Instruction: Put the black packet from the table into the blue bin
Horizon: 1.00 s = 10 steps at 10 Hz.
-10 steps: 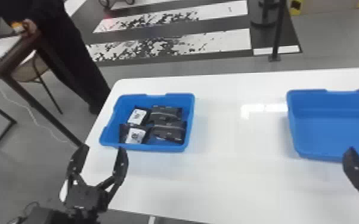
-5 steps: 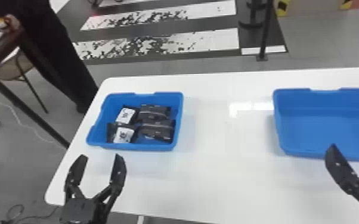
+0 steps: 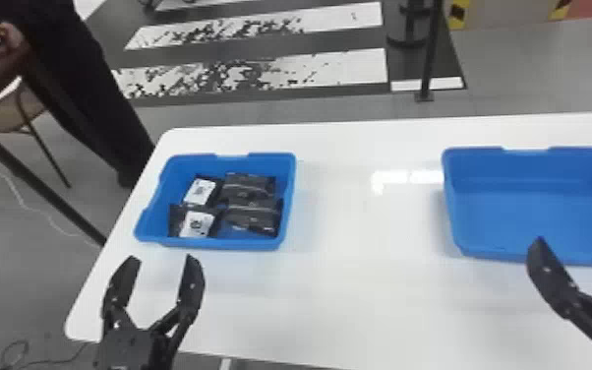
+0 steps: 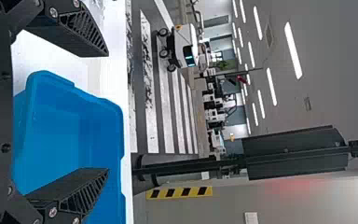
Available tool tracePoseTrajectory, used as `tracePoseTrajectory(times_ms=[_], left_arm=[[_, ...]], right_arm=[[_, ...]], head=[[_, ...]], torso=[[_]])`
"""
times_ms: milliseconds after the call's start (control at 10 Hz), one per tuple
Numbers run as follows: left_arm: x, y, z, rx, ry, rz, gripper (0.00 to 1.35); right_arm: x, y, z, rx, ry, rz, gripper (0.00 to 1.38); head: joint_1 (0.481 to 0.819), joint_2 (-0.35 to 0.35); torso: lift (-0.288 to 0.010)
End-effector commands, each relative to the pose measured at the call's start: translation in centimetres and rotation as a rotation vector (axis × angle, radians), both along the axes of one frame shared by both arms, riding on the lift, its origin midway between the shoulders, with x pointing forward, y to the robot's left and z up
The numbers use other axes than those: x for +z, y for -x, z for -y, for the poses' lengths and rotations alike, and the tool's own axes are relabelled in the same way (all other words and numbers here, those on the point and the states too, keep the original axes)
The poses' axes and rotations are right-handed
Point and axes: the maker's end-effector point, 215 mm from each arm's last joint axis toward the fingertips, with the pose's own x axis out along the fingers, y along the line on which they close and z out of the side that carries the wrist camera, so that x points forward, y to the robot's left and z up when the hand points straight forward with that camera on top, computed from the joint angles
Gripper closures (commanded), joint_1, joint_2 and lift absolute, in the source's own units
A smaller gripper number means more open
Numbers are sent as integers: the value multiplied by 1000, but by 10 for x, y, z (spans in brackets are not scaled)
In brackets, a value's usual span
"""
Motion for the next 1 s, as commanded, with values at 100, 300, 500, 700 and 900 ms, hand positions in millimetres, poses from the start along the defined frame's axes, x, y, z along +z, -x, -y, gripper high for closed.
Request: tracePoseTrajectory(times_ms=[100, 300, 500, 700, 900], left_arm=[[-1, 0, 1, 3, 13, 1, 213], [-1, 0, 3, 3, 27, 3, 213], [-2, -2, 10, -3, 47, 4, 213], [-2, -2, 9, 0, 52, 5, 213], [-1, -4, 11, -3, 55, 7, 213]], right_arm=[[-1, 0, -1, 1, -2, -1, 137], [-2, -1, 1, -3, -6, -3, 137], [-1, -2, -1, -2, -6, -1, 137], [0, -2, 0, -3, -5, 2, 137], [0, -2, -1, -2, -6, 2, 137]], head=[[695, 198], [695, 198], [695, 193], [695, 183], [695, 182]], torso=[[-110], [-110], [-110], [-110], [-110]])
